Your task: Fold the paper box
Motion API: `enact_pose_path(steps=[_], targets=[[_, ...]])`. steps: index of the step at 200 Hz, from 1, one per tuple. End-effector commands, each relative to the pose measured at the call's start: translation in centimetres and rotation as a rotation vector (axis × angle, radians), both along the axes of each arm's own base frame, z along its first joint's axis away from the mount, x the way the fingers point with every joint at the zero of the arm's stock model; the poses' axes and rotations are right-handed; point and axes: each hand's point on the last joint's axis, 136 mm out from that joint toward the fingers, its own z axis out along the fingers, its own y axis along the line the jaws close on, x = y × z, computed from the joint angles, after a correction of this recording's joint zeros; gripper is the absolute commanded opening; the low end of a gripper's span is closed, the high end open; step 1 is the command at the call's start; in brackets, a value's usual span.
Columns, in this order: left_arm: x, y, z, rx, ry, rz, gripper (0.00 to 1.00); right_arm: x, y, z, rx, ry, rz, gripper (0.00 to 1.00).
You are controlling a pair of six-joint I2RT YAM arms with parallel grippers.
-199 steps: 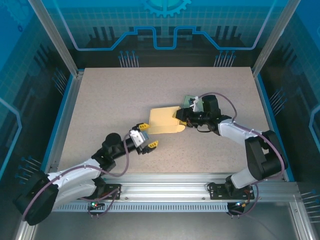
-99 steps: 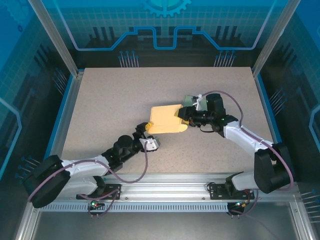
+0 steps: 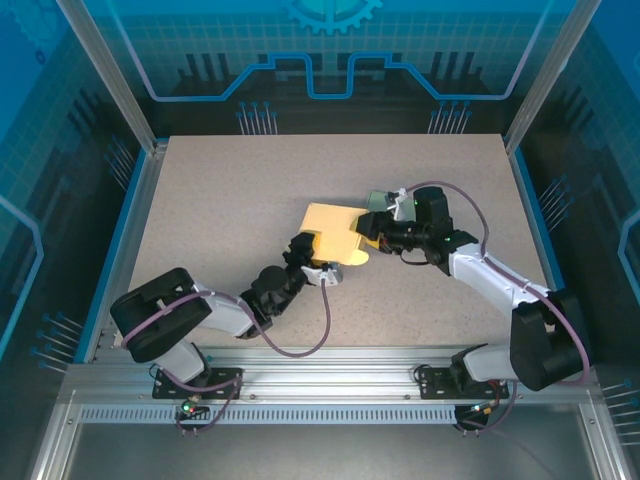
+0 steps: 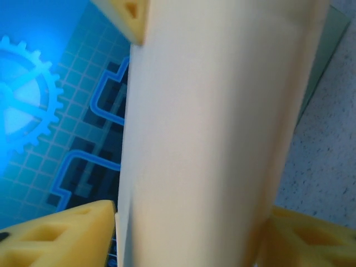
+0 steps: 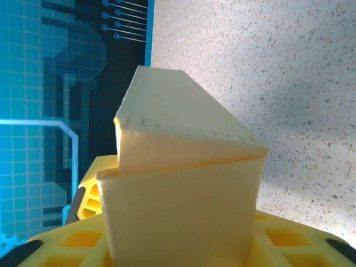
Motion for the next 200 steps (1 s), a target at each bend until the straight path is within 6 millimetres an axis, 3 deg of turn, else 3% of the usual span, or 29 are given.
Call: enact_pose_path(steps=[1,35,67,88,101,118,138,164,200], targets=[[-0.5,-0.1,4.4,-0.133,-0.093,-0.018,0.39,-0.3,-0.9,-0.7,-0.026,0.022,-0.008,0.55],[-0.9,0.2,3.7,-0.080,-0.077,-0.022,0.33,0.0,-1.3,-1.5,-0.045,0.029,-0.009,0.65],[-1.8,1.2,1.9,0.004,0.061,-0.029,0.32,0.5,-3.1,-2.6,-0.094,0.031,-0.051,0.73],[-3.8,3.1,-1.0,0.080,0.453,-0.067,0.37,0.6,-5.0,-2.9,-0.122,0.006,-0.102,0.75],[-5.7,4.5,-0.3,-0.017,0.727,-0.109,0.39,0.5,-6.1,-2.8,-0.172,-0.026,-0.131,0.76],[-6.9,5.8,0.4,-0.027,0.796,-0.115,0.36,0.2,-7.2,-2.4,-0.245,-0.070,-0.159,0.76],[-7.7,5.1,0.7,-0.032,0.842,-0.165,0.26,-0.4,-8.0,-1.4,-0.306,-0.123,-0.169,0.76],[-8.8,4.1,-0.7,0.012,1.038,-0.196,0.28,-1.6,-9.0,-0.4,-0.383,-0.178,-0.170,0.76],[-8.5,3.2,-3.2,0.097,1.276,-0.164,0.36,-3.2,-9.5,0.4,-0.439,-0.232,-0.159,0.77]])
